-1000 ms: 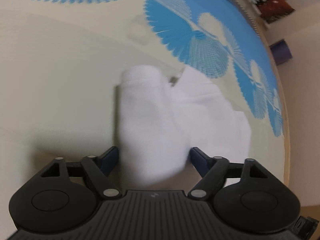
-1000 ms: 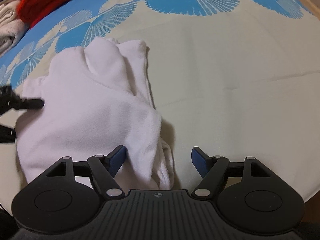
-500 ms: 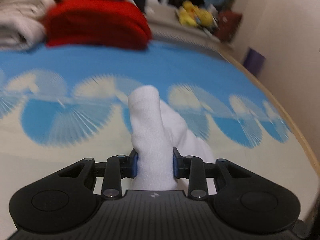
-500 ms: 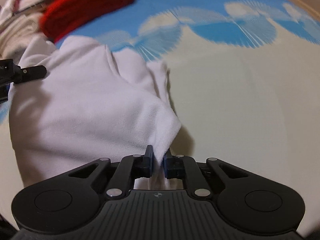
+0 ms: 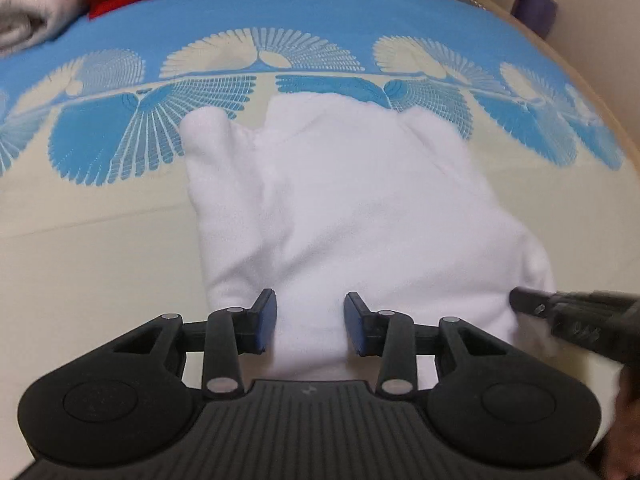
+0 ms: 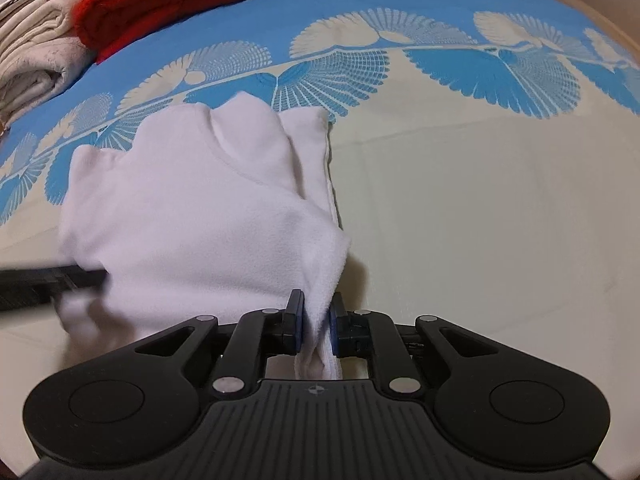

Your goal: Fold small clothes

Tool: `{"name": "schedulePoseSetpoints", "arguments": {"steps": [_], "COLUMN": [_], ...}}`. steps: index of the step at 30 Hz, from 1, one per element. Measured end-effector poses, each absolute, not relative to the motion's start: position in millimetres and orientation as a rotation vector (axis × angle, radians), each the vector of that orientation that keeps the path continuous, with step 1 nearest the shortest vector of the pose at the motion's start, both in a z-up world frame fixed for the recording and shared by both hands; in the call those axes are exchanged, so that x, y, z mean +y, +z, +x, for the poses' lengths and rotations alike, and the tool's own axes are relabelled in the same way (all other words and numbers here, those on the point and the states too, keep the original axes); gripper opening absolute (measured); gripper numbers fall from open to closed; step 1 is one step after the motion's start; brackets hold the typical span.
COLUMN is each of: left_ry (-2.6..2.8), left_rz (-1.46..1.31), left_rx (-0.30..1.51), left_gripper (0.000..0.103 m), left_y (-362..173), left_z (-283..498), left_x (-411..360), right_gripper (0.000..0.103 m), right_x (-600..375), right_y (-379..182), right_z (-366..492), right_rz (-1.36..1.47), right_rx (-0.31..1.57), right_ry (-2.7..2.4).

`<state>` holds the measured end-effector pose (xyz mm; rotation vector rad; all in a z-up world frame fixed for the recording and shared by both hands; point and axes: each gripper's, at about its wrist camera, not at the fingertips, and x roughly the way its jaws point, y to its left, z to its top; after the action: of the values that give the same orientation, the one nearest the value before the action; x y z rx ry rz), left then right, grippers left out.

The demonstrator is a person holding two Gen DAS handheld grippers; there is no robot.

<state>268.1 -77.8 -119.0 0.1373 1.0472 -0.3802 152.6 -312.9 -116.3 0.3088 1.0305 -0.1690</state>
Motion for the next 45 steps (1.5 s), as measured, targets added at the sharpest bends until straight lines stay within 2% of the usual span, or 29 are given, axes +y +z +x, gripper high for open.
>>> {"name": "schedulePoseSetpoints", "arguments": {"steps": [3,5,6,8,10,13,18,20,21,25,28,29,31,32,33,35,36,37,38,41,45], "left_ry": [-0.395,-0.406,-0.406,-0.391,-0.364,-0.338,-0.382,-0.384,-0.37,-0.344,-0.289,-0.279,-0.249,-0.226,-0.207,-0.196,-0.194,-0.191,-0.191,-0.192,-0.159], "left_rz": [0.117,0.078,0.077,0.101,0.146,0.23,0.227,0.25,0.276,0.314,0.305,0.292,0.278,0.275,0.274,0.267,0.252,0.236,0.225,0.227,0.158], "left_rx": [1.008,0.991,0.998,1.039,1.095,1.161,1.095,1.161,1.184,1.162,1.089,1.061,0.978,0.919,0.864,0.798,0.77,0.744,0.714,0.664,0.679], "left_gripper": [0.044,0.044,0.044,0.044,0.044,0.045,0.045,0.045,0.05,0.053,0.057,0.061,0.075,0.086,0.089,0.091,0.098,0.102,0.103,0.103,0.103], "left_y": [-100.6,-91.1,-90.2,-94.3,-109.0,-132.0,-118.5,-133.9,-141.5,-123.2,-87.8,-74.3,-41.2,-22.9,-5.8,20.4,32.4,42.1,48.8,57.3,36.1], "left_z": [259.1,252.9,251.0,249.3,247.1,242.5,222.2,220.1,217.0,207.5,199.4,196.8,187.6,179.1,169.1,148.3,136.4,123.9,110.7,71.1,34.1], "left_x": [-74.7,-62.8,-59.0,-57.2,-57.6,-56.2,-53.1,-54.6,-55.2,-54.3,-40.6,-36.2,-32.1,-30.6,-30.4,-33.4,-34.6,-35.5,-38.2,-44.6,-49.4], "right_gripper": [0.024,0.026,0.025,0.012,0.008,0.008,0.008,0.009,0.009,0.032,0.039,0.04,0.041,0.042,0.043,0.058,0.063,0.073,0.082,0.093,0.096], "right_x": [-316.0,-316.9,-315.2,-310.0,-306.4,-305.1,-305.4,-305.3,-305.7,-309.5,-304.7,-303.5,-302.8,-303.2,-304.8,-304.0,-303.7,-304.4,-303.6,-303.9,-313.4], "right_y": [-114.1,-114.8,-116.2,-119.9,-120.7,-121.1,-120.1,-121.3,-121.9,-116.0,-96.4,-87.4,-66.3,-52.3,-40.2,-10.5,1.8,13.8,24.4,42.0,34.0], "right_z": [149.2,145.2,144.9,145.3,145.6,145.2,146.2,145.9,145.6,139.5,127.8,123.5,115.8,111.1,106.5,92.4,83.6,73.2,62.7,29.2,-3.1], "right_rz": [0.332,0.339,0.33,0.268,0.241,0.23,0.232,0.223,0.216,0.157,0.038,0.009,-0.014,-0.005,0.007,0.018,0.015,0.009,0.001,-0.019,-0.04], "right_rx": [1.048,1.062,1.074,1.097,1.095,1.099,1.107,1.111,1.116,1.158,1.129,1.103,1.037,0.995,0.96,0.866,0.82,0.771,0.724,0.629,0.602], "right_ry": [-0.205,-0.216,-0.212,-0.201,-0.191,-0.197,-0.207,-0.209,-0.212,-0.271,-0.308,-0.323,-0.324,-0.316,-0.309,-0.28,-0.267,-0.25,-0.227,-0.165,-0.135]}}
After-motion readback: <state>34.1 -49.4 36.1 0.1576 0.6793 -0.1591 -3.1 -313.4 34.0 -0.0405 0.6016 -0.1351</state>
